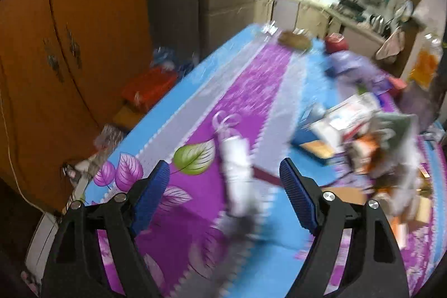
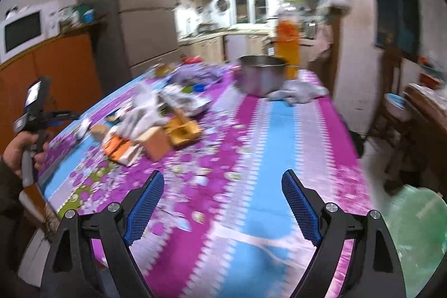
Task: Collect trash
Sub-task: 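Grasp the white mask with the left tool while the right tool grasps the beige sponge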
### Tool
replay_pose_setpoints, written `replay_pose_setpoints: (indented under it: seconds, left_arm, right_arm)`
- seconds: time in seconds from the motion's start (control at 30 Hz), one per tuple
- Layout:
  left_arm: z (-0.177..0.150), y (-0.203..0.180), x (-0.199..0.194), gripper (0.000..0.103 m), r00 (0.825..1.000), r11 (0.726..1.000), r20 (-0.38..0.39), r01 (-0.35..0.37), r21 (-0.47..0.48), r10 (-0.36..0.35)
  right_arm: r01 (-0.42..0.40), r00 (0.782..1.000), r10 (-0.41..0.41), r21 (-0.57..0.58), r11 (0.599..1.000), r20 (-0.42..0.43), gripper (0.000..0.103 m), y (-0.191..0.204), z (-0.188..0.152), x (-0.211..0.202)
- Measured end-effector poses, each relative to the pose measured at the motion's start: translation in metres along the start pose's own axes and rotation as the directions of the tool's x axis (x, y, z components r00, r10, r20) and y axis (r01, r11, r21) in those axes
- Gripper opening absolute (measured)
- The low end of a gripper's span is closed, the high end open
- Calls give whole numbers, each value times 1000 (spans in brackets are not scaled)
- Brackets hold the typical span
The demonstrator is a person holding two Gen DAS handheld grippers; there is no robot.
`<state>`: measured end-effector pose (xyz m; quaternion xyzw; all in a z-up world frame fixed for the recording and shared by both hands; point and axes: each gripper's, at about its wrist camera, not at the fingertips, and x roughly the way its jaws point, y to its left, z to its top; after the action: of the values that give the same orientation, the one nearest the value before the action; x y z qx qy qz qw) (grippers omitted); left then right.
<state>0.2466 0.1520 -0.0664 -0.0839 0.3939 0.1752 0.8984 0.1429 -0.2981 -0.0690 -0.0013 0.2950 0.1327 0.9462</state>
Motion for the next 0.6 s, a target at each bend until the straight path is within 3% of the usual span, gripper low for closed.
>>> replay_pose_setpoints:
  seconds: [0.13, 0.27, 0.4, 0.53, 0.6]
  left_arm:
    - [6, -16, 26, 78, 999, 999, -49, 5, 36, -3]
    - [2, -13, 44, 78, 996, 998, -84, -4, 58, 9]
    - [-6, -2, 48, 77, 996, 999, -85, 7, 53, -3]
    - [-8, -2, 44, 49, 997, 996, -77, 33, 78, -27]
    - [-9, -1, 41, 41, 997, 995, -74, 41, 88, -35]
  right_arm:
    - [-71, 995, 68, -28, 997, -70, 84, 17, 7, 44]
    - [-116, 985, 110, -38, 993, -130, 63, 22, 15, 83]
    - [-159, 975, 158, 10, 987, -159, 60, 21, 27, 110]
    - [-249, 961, 239, -56, 967, -142, 58, 45, 38, 120]
    - [-276, 956, 258, -128, 953, -143, 59, 62, 41, 122]
